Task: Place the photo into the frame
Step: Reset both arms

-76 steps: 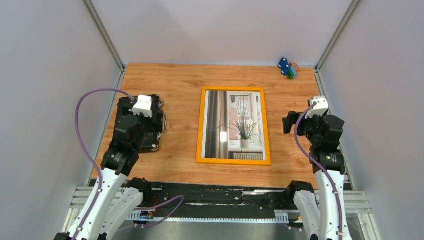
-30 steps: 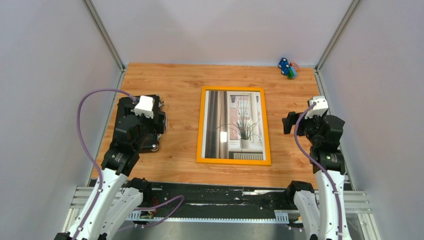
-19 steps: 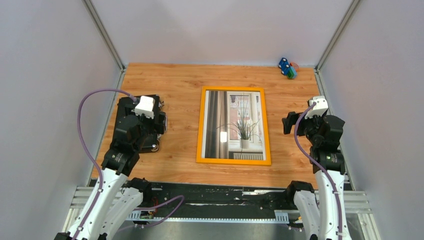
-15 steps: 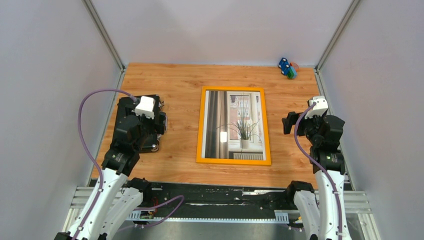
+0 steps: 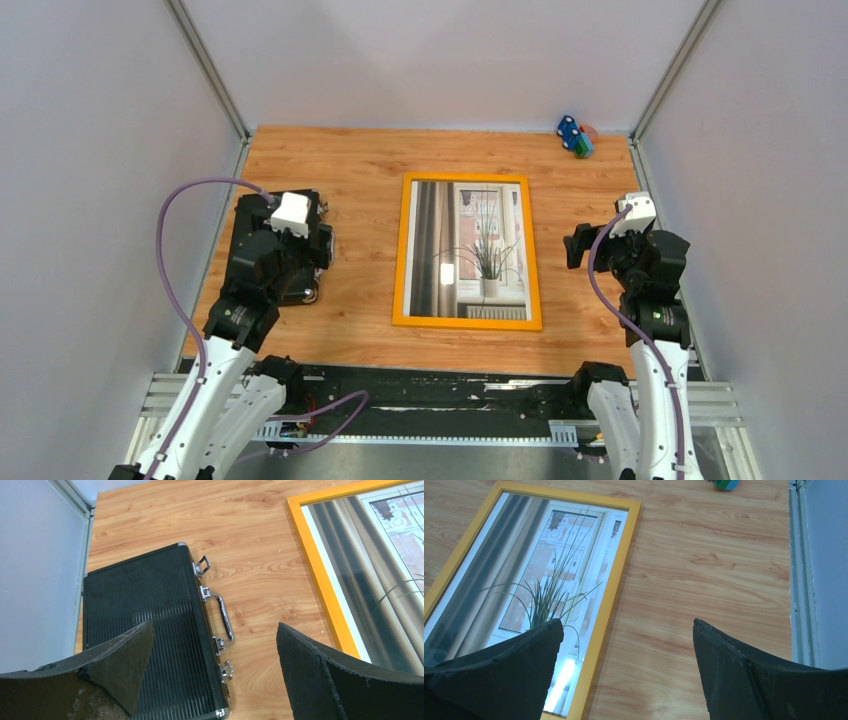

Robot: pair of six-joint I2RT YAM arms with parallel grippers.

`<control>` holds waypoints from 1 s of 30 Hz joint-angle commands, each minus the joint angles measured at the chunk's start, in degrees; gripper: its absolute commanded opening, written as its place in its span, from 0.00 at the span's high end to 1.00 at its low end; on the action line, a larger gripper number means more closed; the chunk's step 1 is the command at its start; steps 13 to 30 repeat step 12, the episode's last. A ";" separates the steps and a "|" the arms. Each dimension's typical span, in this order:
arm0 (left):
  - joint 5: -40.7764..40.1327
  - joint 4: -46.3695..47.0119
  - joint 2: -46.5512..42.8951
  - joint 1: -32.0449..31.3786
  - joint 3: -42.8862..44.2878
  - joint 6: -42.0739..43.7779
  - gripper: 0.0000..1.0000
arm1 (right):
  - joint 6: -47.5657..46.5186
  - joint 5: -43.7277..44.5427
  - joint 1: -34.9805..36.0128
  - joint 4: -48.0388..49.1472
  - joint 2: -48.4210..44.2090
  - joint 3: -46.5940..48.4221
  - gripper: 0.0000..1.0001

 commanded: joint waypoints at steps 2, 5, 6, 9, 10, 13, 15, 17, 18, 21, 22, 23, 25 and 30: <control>0.66 2.33 -0.50 0.39 -0.28 0.16 0.00 | -0.53 -0.66 -0.32 1.80 -0.51 -0.54 0.00; 0.79 2.29 -0.50 0.33 -0.27 0.18 0.00 | -0.53 -0.67 -0.32 1.80 -0.54 -0.55 0.00; 0.81 2.33 -0.50 0.32 -0.28 0.16 0.00 | -0.55 -0.66 -0.32 1.85 -0.54 -0.55 0.00; 0.89 2.29 -0.51 0.32 -0.24 0.16 0.00 | -0.53 -0.57 -0.32 1.78 -0.46 -0.55 0.00; 0.85 2.28 -0.55 0.36 -0.26 0.16 0.00 | -0.46 -0.57 -0.32 1.81 -0.45 -0.48 0.00; 0.84 2.31 -0.58 0.33 -0.33 0.16 0.00 | -0.53 -0.57 -0.32 1.85 -0.43 -0.46 0.00; 0.84 2.31 -0.58 0.33 -0.33 0.16 0.00 | -0.53 -0.57 -0.32 1.85 -0.43 -0.46 0.00; 0.84 2.31 -0.58 0.33 -0.33 0.16 0.00 | -0.53 -0.57 -0.32 1.85 -0.43 -0.46 0.00; 0.84 2.31 -0.58 0.33 -0.33 0.16 0.00 | -0.53 -0.57 -0.32 1.85 -0.43 -0.46 0.00; 0.84 2.31 -0.58 0.33 -0.33 0.16 0.00 | -0.53 -0.57 -0.32 1.85 -0.43 -0.46 0.00; 0.84 2.31 -0.58 0.33 -0.33 0.16 0.00 | -0.53 -0.57 -0.32 1.85 -0.43 -0.46 0.00; 0.84 2.31 -0.58 0.33 -0.33 0.16 0.00 | -0.53 -0.57 -0.32 1.85 -0.43 -0.46 0.00; 0.84 2.31 -0.58 0.33 -0.33 0.16 0.00 | -0.53 -0.57 -0.32 1.85 -0.43 -0.46 0.00; 0.84 2.31 -0.58 0.33 -0.33 0.16 0.00 | -0.53 -0.57 -0.32 1.85 -0.43 -0.46 0.00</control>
